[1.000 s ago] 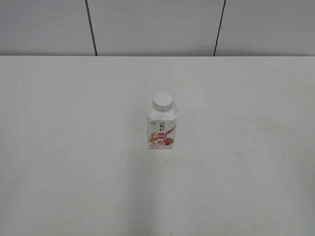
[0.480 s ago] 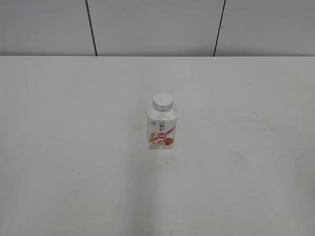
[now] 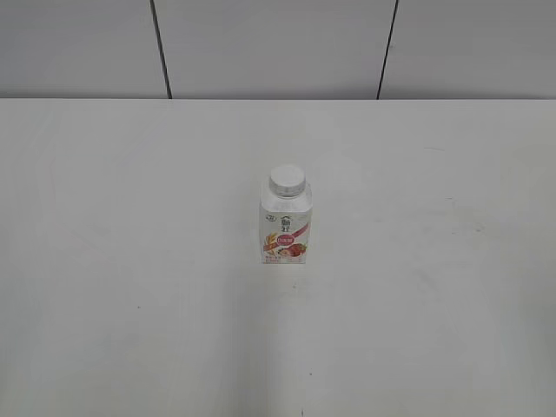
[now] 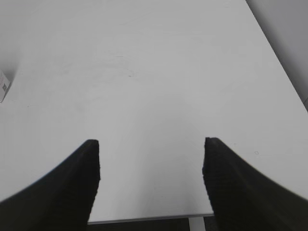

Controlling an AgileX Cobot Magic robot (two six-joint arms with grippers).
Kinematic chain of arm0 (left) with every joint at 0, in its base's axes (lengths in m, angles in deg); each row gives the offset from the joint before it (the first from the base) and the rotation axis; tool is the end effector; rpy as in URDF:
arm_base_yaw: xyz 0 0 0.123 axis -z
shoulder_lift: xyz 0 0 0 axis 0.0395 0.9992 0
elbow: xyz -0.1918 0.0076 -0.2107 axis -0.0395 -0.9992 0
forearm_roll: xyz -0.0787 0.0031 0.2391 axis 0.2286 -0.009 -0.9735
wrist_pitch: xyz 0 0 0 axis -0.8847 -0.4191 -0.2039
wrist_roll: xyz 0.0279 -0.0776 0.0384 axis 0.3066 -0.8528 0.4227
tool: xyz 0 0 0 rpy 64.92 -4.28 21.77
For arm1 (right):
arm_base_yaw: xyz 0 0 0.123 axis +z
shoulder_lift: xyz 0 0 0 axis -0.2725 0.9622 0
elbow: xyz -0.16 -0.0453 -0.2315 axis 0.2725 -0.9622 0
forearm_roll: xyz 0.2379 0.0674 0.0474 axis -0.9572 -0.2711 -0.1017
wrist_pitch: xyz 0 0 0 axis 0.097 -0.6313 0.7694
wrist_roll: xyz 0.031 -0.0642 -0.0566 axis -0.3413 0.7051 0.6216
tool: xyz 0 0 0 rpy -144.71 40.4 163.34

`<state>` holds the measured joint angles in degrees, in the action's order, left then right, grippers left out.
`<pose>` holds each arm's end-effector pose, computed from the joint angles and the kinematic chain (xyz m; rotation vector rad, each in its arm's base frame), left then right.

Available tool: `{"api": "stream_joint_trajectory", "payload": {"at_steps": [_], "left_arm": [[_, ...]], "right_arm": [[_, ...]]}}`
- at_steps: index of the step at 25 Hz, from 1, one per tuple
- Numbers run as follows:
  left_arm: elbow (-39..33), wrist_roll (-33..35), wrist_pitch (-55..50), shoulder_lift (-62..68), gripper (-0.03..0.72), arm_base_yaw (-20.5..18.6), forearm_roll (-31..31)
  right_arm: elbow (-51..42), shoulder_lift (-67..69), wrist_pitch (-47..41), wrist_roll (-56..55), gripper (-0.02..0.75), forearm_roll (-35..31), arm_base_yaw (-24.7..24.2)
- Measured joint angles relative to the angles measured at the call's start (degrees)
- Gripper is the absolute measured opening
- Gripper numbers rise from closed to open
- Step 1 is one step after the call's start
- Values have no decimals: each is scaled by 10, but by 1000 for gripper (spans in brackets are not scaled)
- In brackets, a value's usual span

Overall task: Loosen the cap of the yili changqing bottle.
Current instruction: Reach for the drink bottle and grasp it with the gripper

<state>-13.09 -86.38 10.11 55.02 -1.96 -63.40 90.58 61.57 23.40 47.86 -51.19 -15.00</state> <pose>-0.0080 0.0006 0.2828 -0.0768 2.0108 -0.0472 -0.0089 0.0007 0.2781 -0.0661 2.0516 -0.0111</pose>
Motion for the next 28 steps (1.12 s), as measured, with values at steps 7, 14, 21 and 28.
{"api": "stream_joint_trajectory", "payload": {"at_steps": [7,14,21,28], "left_arm": [[0,0,0,0,410,0,0],[10,0,23,0,500,0,0],[-10,0,179,4,503,0,-8],[-84,0,345,42,503,0,-12]], "right_arm": [[0,0,0,0,529,5,0],[0,0,0,0,529,8,0],[0,0,0,0,529,9,0],[0,0,0,0,529,9,0]]}}
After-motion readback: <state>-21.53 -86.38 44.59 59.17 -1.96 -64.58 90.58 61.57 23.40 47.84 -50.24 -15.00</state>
